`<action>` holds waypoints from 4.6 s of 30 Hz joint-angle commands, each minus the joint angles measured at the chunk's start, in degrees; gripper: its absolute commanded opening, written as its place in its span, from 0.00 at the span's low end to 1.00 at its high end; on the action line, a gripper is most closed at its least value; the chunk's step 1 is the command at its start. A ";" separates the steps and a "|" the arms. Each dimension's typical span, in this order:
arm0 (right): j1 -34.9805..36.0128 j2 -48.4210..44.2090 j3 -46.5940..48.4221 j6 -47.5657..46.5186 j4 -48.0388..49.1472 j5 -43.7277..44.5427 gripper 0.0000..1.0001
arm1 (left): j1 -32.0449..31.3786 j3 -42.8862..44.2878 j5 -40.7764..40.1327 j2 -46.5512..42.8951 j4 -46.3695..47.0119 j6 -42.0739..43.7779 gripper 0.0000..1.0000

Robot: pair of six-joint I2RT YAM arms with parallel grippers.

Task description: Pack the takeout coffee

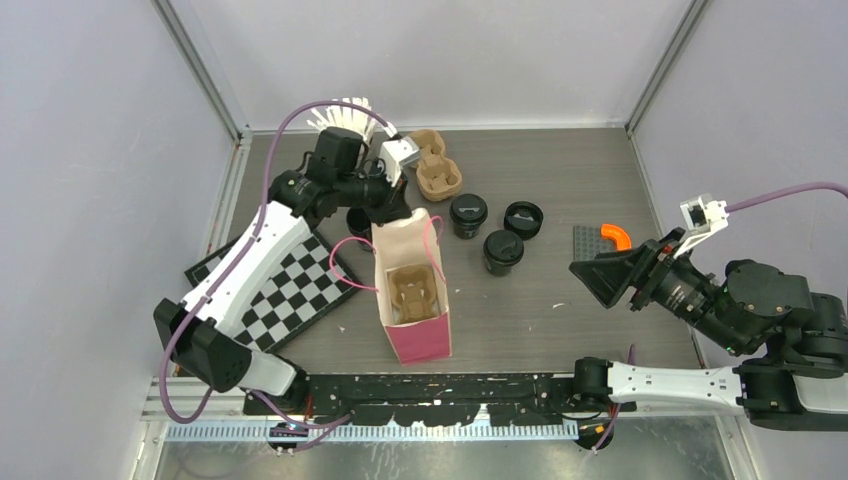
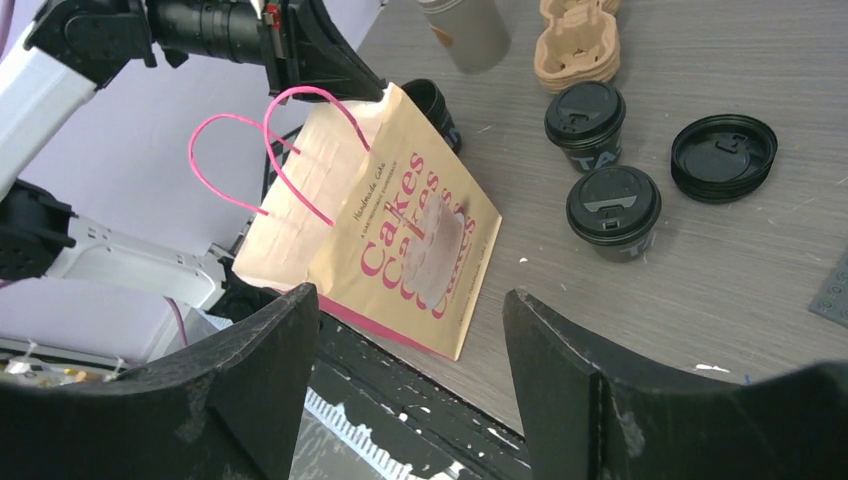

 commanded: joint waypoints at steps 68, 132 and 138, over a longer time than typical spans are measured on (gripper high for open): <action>-20.83 44.65 14.72 19.24 -11.96 -25.83 0.00 | -0.25 -11.91 -31.36 -24.51 -4.41 -58.37 0.12; -53.60 58.56 -3.95 -32.77 13.46 -38.52 0.90 | -0.24 -1.86 -21.98 -21.41 -23.01 -36.77 0.00; -53.58 59.96 -3.96 -34.15 13.79 -38.40 0.90 | -0.25 -3.27 -24.61 -22.75 -24.86 -37.81 0.00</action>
